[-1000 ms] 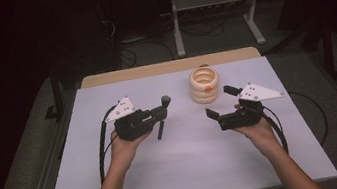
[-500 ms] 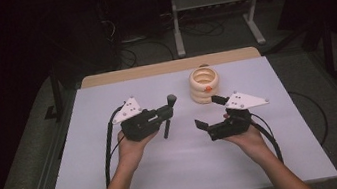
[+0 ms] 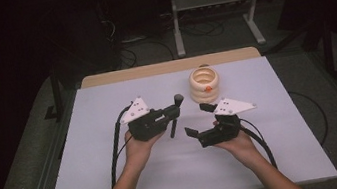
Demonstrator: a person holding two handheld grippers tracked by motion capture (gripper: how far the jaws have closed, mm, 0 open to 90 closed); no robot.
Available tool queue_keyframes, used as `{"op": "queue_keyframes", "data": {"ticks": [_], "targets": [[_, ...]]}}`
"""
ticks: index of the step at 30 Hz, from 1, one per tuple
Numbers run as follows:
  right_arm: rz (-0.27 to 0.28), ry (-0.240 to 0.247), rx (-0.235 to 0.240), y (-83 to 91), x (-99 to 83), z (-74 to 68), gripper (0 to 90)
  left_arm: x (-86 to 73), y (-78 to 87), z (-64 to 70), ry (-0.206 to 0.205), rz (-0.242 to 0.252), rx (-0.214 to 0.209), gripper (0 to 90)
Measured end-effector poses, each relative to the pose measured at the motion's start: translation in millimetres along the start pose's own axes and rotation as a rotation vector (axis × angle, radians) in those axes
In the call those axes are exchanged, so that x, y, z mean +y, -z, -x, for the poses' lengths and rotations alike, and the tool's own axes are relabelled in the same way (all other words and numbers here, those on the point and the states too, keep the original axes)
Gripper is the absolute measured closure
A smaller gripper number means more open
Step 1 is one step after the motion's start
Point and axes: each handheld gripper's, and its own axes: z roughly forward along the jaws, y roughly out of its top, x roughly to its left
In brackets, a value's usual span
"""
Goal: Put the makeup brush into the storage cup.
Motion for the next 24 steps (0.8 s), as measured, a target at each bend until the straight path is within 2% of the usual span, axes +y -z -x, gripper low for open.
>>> {"op": "queue_keyframes", "data": {"ticks": [8,12,16,24], "targets": [[-0.019,-0.024,0.021,-7.2,-1.5,-6.8,7.0,1.1,-4.7,5.1,0.002,0.017,-0.013,77.7],[-0.020,-0.034,0.030,-8.0,-1.7,-8.2,12.6,1.5,-6.1,6.7,0.001,0.020,-0.018,77.7],[-0.006,-0.063,0.044,-8.8,-0.6,-9.5,14.5,1.9,-8.0,8.4,0.001,0.024,-0.025,77.7],[-0.021,-0.083,0.053,-11.8,-1.1,-12.6,23.8,1.9,-10.9,12.2,0.005,0.025,-0.039,77.7]]}}
